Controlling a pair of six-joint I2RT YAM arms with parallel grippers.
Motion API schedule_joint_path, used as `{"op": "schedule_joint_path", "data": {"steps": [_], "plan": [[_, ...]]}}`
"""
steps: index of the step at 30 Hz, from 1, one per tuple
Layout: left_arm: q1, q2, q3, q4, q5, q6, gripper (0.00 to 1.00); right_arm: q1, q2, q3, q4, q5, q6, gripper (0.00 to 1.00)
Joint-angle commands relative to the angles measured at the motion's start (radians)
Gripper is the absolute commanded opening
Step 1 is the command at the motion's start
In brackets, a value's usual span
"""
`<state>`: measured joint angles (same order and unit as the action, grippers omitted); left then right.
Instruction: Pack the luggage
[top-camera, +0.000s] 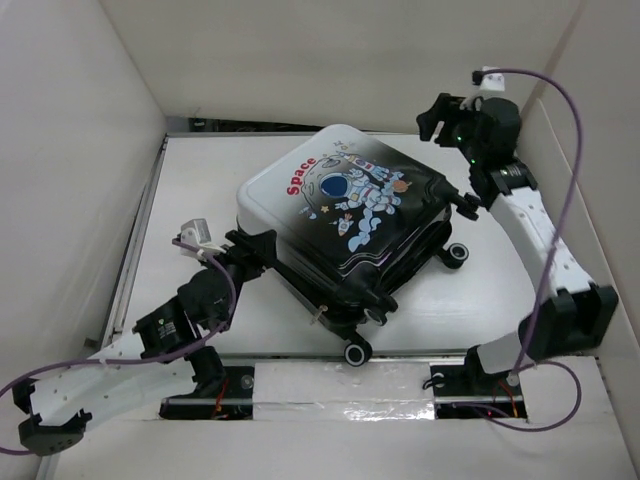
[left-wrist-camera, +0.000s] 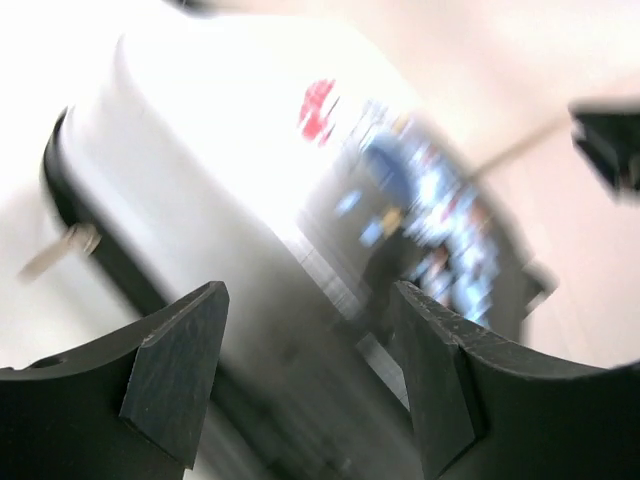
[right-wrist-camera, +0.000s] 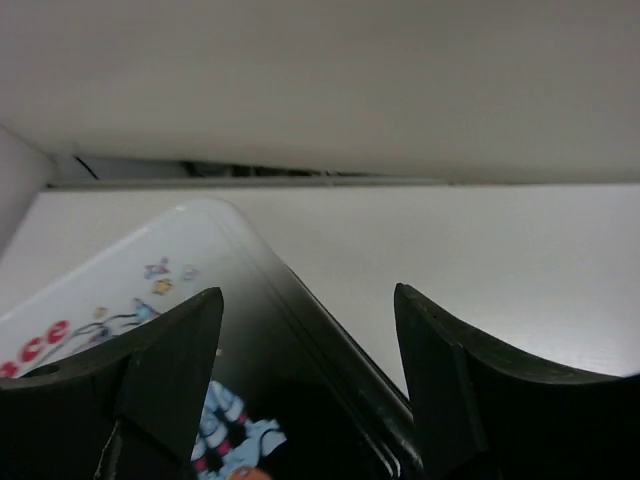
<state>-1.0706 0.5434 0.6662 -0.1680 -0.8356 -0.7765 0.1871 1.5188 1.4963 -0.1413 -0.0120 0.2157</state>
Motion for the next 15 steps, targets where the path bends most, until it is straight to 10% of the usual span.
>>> {"op": "schedule_joint_path", "data": {"steps": [1, 5, 15], "plan": [[0.001, 0.056, 0.053, 0.224, -0.112, 0.113, 0.62, -0.014, -0.133, -0.100, 0.063, -0.066, 0.048, 0.72], [0.072, 0.199, 0.137, 0.418, -0.022, 0.259, 0.60, -0.014, -0.349, -0.313, 0.112, -0.052, 0.126, 0.00], [0.497, 0.742, 0.613, 0.503, 0.628, 0.239, 0.47, 0.026, -0.859, -0.897, -0.047, 0.150, 0.218, 0.00]]}}
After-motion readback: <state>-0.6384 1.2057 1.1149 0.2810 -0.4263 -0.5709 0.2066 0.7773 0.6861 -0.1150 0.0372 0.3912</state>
